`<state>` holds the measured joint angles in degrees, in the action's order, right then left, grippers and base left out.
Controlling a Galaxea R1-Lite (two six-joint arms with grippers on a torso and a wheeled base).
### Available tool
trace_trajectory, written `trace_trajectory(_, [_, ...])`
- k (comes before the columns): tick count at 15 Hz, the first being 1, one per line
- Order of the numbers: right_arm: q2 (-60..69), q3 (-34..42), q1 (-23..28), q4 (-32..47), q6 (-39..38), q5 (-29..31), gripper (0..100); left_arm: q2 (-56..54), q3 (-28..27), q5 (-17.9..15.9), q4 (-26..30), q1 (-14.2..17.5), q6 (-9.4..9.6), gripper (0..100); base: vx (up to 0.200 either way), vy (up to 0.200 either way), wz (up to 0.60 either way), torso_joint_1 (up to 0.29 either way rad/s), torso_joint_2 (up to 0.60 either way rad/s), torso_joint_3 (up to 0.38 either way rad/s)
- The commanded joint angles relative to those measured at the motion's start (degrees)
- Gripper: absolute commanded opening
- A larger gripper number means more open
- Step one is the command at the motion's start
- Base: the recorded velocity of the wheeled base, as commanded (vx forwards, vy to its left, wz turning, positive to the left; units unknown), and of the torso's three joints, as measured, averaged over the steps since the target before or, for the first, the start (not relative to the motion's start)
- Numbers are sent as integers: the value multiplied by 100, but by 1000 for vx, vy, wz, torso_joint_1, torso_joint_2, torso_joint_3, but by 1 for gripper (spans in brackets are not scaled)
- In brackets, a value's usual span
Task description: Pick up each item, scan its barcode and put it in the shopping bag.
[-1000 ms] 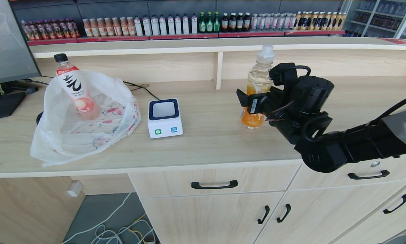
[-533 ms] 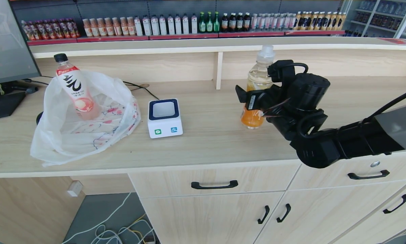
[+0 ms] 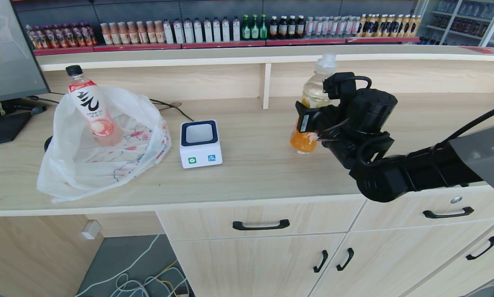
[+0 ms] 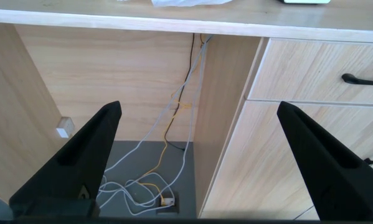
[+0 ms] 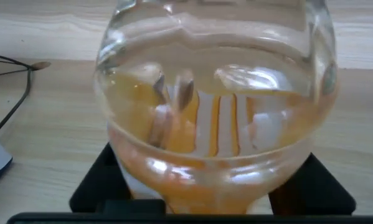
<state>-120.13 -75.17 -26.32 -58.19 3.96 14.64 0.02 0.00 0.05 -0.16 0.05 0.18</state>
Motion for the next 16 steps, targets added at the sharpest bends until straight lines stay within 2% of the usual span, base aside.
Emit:
trace_trajectory(1, [16, -68, 13, -9, -1, -5, 0, -2, 0, 4, -2, 4, -1, 100, 0, 0, 0, 0, 0, 0])
trace_trajectory(13, [288, -139, -31, 0, 210, -5, 0, -2, 0, 4, -2, 4, -1, 100, 0, 0, 0, 0, 0, 0])
trace_trajectory(16, [684, 81, -268, 18, 307, 136, 0, -2, 0, 4, -2, 4, -1, 100, 0, 0, 0, 0, 0, 0])
